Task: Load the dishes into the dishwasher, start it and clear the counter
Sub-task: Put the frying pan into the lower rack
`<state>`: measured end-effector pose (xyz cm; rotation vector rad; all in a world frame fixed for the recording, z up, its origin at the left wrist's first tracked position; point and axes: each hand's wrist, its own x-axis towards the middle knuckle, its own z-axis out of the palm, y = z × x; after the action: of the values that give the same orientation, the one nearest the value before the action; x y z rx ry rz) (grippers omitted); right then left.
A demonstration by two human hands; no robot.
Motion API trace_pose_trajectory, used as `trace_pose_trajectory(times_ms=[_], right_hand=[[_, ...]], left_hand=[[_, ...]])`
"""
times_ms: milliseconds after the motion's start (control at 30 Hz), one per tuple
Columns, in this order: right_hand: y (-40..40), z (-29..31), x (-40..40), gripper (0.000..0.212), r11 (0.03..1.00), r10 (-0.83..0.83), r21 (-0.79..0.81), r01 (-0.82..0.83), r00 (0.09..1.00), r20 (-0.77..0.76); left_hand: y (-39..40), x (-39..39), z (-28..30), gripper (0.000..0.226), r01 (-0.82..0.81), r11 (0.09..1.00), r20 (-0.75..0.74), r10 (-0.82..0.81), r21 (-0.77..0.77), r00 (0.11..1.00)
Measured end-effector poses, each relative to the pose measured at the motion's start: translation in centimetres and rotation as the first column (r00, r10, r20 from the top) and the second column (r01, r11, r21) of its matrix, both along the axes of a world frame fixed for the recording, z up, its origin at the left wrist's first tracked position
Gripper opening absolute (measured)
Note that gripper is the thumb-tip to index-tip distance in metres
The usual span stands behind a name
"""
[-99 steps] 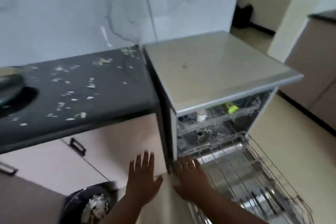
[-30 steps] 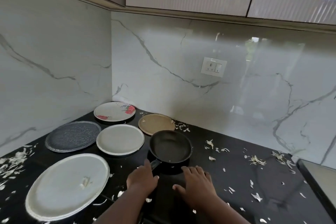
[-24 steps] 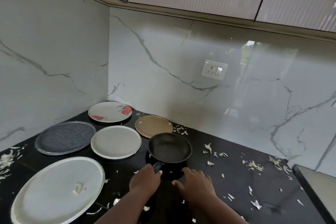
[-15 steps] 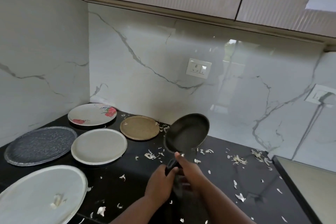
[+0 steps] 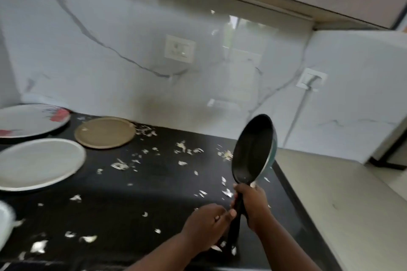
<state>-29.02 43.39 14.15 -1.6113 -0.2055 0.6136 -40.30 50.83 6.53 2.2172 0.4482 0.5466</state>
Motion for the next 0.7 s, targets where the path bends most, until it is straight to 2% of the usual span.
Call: trace_pose_trajectory(times_ms=[67, 133, 200, 333, 433, 500, 600, 700], right_hand=[[-4.0, -0.2, 2.0, 0.015, 0.998, -0.01, -0.055, 0.013, 0.999, 0.05], [-8.6, -0.6, 4.2, 0.013, 0.996, -0.022, -0.088, 0.027, 0.998, 0.067], [-13.3, -0.9, 6.4, 0.013, 0.993, -0.031, -0.113, 0.039, 0.996, 0.078], [-24.1, -1.6, 11.0, 0.018, 0.986, -0.119, -0.103, 0.128, 0.989, 0.088], [-33.2, -2.6, 14.5, 0.016, 0.981, -0.187, -0.051, 0.188, 0.982, 0.022], [-39.5, -3.7, 16.4, 0.013, 0.972, -0.235, -0.026, 0.234, 0.972, -0.023], [-48.3, -5.9, 18.5, 0.012, 0.942, -0.335, -0.011, 0.336, 0.937, -0.096], [-55.2, -8.7, 19.7, 0.015, 0.903, -0.428, -0.034, 0.429, 0.885, -0.182]], left_hand=[[-2.8, 2.5, -0.8, 0.056, 0.069, 0.984, -0.025, -0.065, 0.167, 0.998], [-6.0, 5.2, -1.1, 0.052, 0.163, 0.928, -0.097, -0.138, 0.334, 0.986], [-9.5, 8.0, -1.0, 0.044, 0.25, 0.873, -0.142, -0.209, 0.419, 0.967], [-18.5, 14.0, -1.2, 0.04, 0.388, 0.767, -0.202, -0.331, 0.511, 0.922], [-26.2, 18.9, -1.8, 0.046, 0.462, 0.694, -0.273, -0.373, 0.553, 0.887], [-31.0, 22.4, -2.3, 0.05, 0.524, 0.608, -0.351, -0.39, 0.596, 0.851], [-36.9, 27.2, -2.7, 0.06, 0.555, 0.536, -0.438, -0.342, 0.636, 0.832], [-40.5, 30.6, -3.6, 0.068, 0.563, 0.534, -0.505, -0.269, 0.631, 0.82]])
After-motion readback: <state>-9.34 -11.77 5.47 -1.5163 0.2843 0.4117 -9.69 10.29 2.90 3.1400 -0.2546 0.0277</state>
